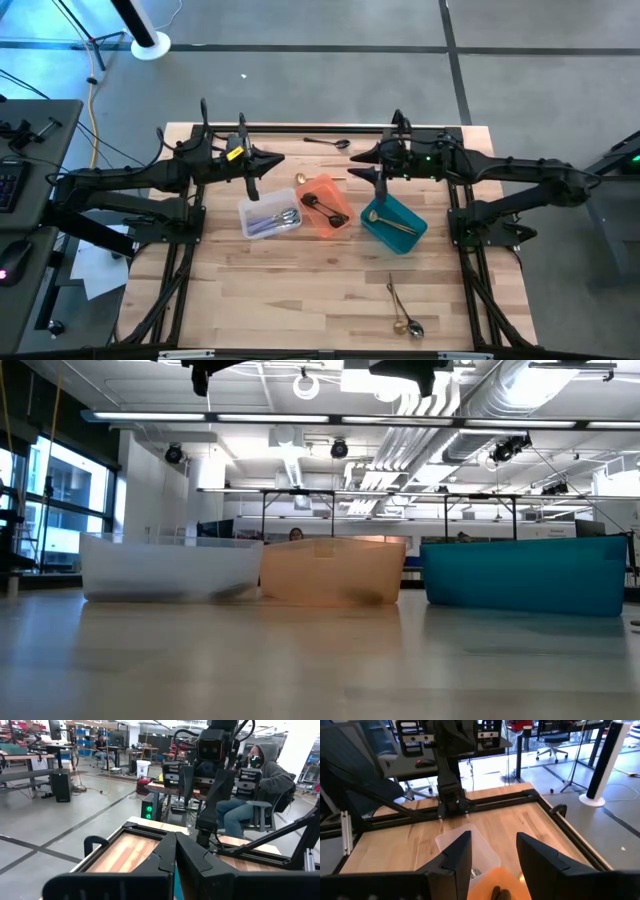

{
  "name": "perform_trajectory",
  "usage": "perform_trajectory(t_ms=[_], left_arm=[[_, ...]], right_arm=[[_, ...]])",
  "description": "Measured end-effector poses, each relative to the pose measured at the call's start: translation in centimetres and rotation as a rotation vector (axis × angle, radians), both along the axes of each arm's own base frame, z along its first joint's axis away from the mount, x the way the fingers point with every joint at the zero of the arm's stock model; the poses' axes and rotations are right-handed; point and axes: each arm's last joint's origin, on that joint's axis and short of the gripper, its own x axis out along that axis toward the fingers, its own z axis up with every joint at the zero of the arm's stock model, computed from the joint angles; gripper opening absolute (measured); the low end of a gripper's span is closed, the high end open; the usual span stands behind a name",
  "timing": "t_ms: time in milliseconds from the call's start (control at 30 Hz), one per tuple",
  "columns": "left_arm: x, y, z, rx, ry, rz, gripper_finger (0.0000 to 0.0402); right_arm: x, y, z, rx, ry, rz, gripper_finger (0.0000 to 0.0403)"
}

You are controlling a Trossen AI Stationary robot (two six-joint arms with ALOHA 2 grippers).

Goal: Sort silverware by color (type)
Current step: Put the gold spoon into the blue bin

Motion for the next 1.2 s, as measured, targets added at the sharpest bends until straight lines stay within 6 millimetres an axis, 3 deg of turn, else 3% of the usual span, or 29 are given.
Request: perform_trajectory(t_ms=[633, 767, 967, 1200], left_arm=[[0.0, 0.0, 0.0, 0.002, 0.001, -0.001, 0.0], [0.0, 0.0, 0.0, 0.002, 0.001, -0.001, 0.0], [0.0, -0.01, 0.0, 0.002, 0.001, -0.001, 0.0], [0.0, 0.0, -0.01, 0.002, 0.001, -0.001, 0.0]], right_arm=[[0.24, -0.01, -0.03, 0.003, -0.01, 0.01, 0.0133], [0.25, 0.0, -0.03, 0.004, -0.011, 0.01, 0.0096], [0.23, -0.1, -0.02, 0.046, -0.017, 0.0, 0.0009], [0.21, -0.13, -0.01, 0.068, -0.019, 0.045, 0.0005]])
